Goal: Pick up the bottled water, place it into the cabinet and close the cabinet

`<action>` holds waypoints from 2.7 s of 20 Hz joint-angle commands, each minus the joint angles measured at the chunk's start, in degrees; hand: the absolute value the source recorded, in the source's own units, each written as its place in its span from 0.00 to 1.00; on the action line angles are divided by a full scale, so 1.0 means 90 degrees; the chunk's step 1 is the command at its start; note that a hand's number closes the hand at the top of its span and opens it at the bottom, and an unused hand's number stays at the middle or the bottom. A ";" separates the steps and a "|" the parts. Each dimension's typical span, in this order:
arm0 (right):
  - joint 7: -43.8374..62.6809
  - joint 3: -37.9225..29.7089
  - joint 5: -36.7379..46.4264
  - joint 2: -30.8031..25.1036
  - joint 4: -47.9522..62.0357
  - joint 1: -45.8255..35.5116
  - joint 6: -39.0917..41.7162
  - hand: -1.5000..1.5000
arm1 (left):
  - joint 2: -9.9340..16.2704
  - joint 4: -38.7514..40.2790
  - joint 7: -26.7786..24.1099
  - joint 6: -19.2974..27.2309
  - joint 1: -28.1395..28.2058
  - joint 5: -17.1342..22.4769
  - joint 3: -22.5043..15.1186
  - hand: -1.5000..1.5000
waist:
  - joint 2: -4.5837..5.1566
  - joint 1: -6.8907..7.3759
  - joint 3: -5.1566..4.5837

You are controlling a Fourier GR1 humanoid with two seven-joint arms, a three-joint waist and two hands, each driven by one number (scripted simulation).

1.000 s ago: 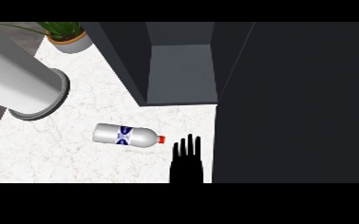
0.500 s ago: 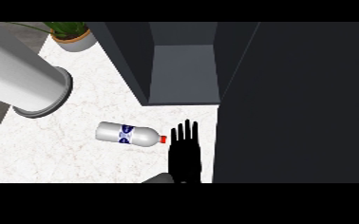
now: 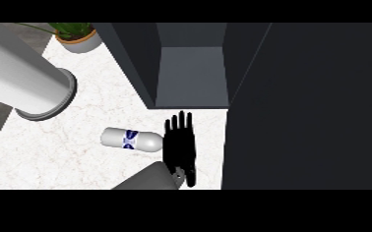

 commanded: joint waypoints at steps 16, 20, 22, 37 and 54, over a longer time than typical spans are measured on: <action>-0.0526 0.0703 0.0551 -0.0024 -0.0146 0.0590 -0.0156 0.00 | 0.1186 -0.0547 -0.0683 -0.0608 0.0730 -0.0214 0.1992 0.00 | 0.0003 -0.0011 -0.0003; -0.0442 0.0133 0.0008 -0.0209 0.0102 0.0318 -0.0012 0.00 | 0.1646 -0.0879 -0.1043 -0.0631 0.1105 -0.0132 0.2365 0.00 | 0.0006 0.0027 -0.0002; -0.0475 0.0502 0.0217 -0.0029 0.0275 0.0170 -0.0137 0.00 | 0.1566 -0.0858 -0.1151 -0.0628 0.1264 -0.0299 0.2402 0.00 | 0.0007 0.0024 -0.0002; -0.0099 0.0077 -0.0306 -0.0460 -0.0154 0.0016 -0.0104 0.00 | 0.1356 -0.0317 -0.2202 -0.0859 0.1506 -0.0461 0.3479 0.00 | 0.0008 0.0017 -0.0002; -0.0346 0.0461 -0.0135 -0.0549 -0.0122 0.0367 -0.0254 0.00 | 0.1063 0.0770 -0.3526 -0.0818 0.1803 0.0152 0.4652 0.00 | 0.0005 0.0004 -0.0002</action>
